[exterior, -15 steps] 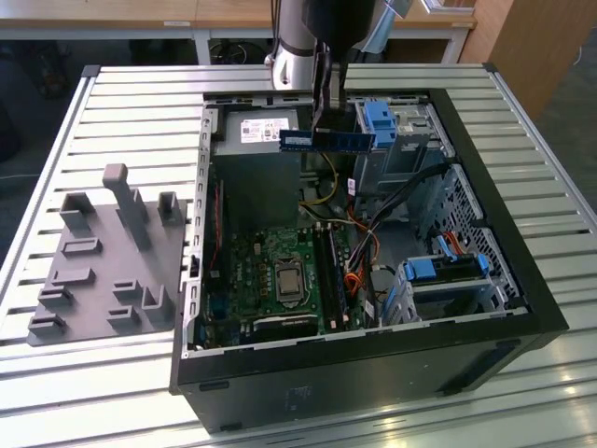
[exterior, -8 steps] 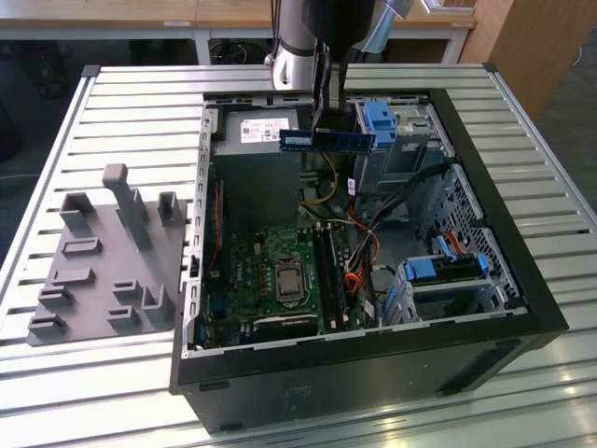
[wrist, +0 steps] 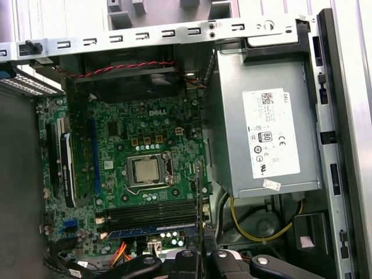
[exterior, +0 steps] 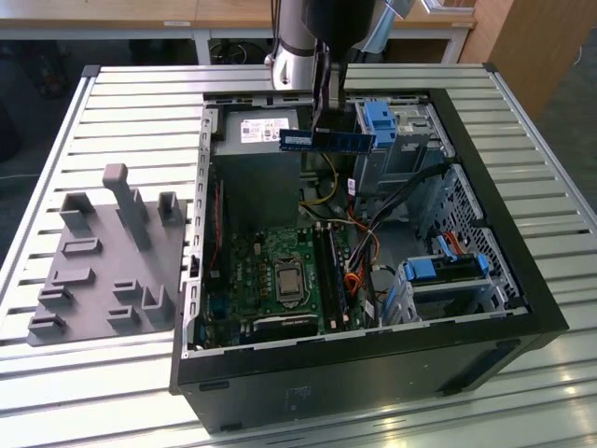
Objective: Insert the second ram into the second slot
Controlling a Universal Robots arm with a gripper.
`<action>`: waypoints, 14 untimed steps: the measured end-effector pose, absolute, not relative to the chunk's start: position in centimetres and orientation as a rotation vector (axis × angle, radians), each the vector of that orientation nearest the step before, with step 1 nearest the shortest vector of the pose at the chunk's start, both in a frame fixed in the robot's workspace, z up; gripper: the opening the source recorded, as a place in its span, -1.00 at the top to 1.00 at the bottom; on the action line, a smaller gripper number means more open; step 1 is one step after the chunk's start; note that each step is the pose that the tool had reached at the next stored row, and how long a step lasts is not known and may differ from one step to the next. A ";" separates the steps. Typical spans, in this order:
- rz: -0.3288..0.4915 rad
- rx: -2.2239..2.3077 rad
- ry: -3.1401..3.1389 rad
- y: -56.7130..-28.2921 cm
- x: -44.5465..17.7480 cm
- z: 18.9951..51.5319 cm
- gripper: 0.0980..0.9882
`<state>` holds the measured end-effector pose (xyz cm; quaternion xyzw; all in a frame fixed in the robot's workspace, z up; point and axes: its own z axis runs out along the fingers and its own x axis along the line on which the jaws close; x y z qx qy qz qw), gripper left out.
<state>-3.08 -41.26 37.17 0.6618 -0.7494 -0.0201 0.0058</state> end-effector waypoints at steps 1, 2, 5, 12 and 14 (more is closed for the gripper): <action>-0.063 2.070 -2.347 -41.3 -3.1 37.2 0.91; -0.063 2.068 -2.349 -41.3 -3.1 37.2 0.91; -0.063 2.057 -2.359 -41.3 -3.1 37.2 0.91; -0.063 2.045 -2.369 -41.3 -3.1 37.2 0.91; -0.063 2.043 -2.371 -41.3 -3.1 37.2 0.91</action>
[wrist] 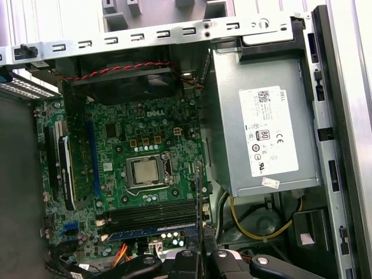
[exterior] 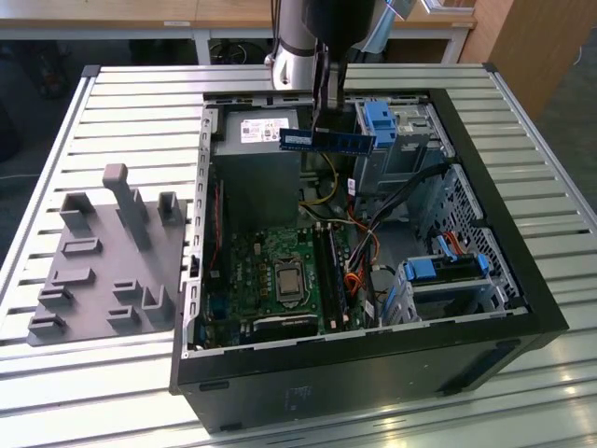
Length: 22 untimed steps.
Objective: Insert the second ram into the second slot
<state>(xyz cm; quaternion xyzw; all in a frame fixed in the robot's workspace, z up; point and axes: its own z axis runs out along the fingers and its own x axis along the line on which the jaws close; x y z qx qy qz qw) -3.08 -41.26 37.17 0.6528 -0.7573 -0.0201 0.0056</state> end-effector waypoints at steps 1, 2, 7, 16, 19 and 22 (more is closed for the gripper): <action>-0.063 2.042 -2.372 -41.3 -3.1 37.2 0.91; -0.063 2.041 -2.373 -41.3 -3.1 37.2 0.91; -0.063 2.036 -2.377 -41.3 -3.1 37.2 0.91; -0.063 2.026 -2.386 -41.3 -3.1 37.2 0.91; -0.063 2.023 -2.389 -41.3 -3.1 37.2 0.91; -0.063 2.019 -2.392 -41.3 -3.1 37.2 0.91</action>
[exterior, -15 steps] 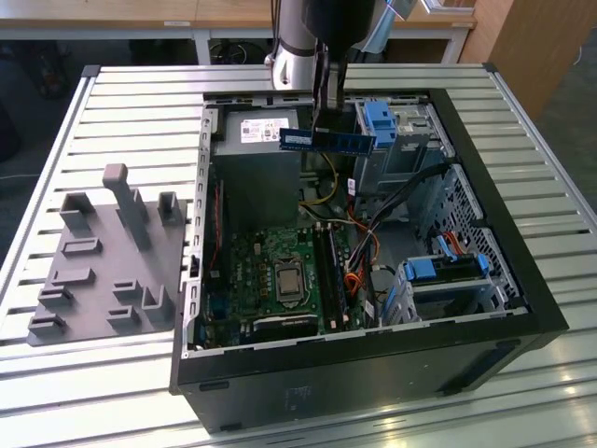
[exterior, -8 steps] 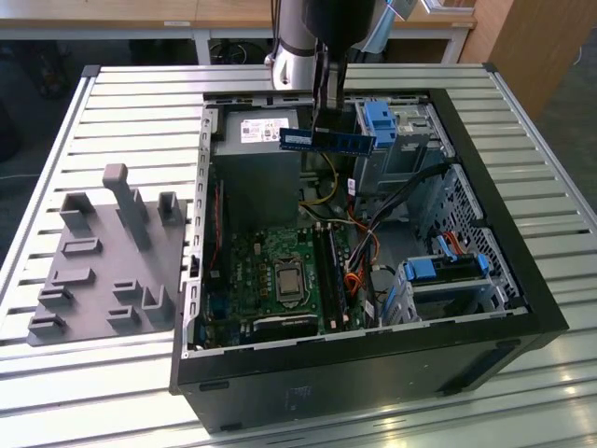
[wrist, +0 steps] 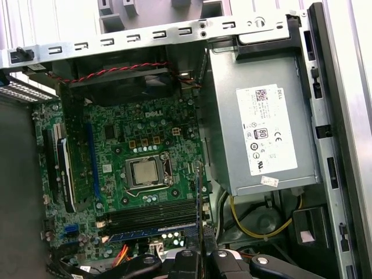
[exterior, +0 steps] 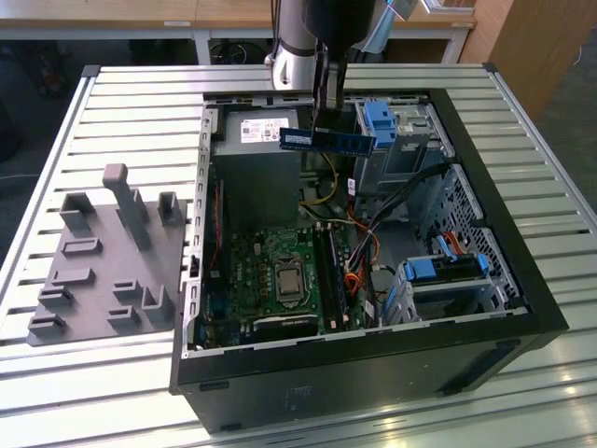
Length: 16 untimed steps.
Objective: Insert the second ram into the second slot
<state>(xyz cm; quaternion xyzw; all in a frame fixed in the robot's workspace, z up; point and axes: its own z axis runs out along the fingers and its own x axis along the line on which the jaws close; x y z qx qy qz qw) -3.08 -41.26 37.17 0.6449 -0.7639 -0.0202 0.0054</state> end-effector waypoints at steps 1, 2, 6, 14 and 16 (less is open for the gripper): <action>-0.063 2.018 -2.393 -41.3 -3.1 37.2 0.91; -0.063 2.017 -2.394 -41.3 -3.1 37.2 0.91; -0.063 2.012 -2.398 -41.3 -3.1 37.2 0.91; -0.063 2.003 -2.406 -41.3 -3.1 37.2 0.91; -0.063 2.001 -2.408 -41.3 -3.1 37.2 0.91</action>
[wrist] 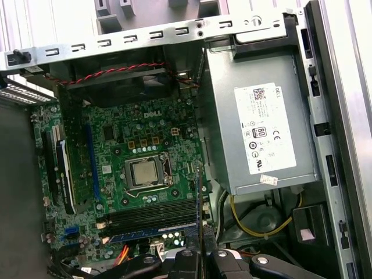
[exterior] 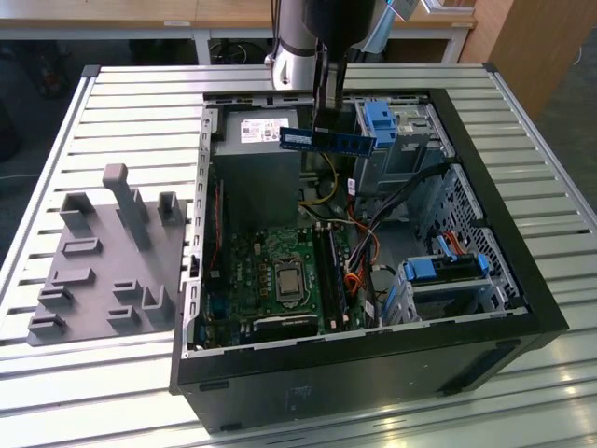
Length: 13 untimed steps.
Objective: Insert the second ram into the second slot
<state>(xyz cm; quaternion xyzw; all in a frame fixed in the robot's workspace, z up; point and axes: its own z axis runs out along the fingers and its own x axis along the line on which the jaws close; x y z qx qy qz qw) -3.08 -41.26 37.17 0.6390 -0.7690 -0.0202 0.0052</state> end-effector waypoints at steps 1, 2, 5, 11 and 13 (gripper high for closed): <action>-0.063 2.000 -2.409 -41.3 -3.1 37.2 0.91; -0.063 1.999 -2.410 -41.3 -3.1 37.2 0.91; -0.063 1.995 -2.413 -41.3 -3.1 37.2 0.91; -0.063 1.982 -2.423 -41.3 -3.1 37.2 0.91; -0.063 1.970 -2.433 -41.3 -3.1 37.2 0.91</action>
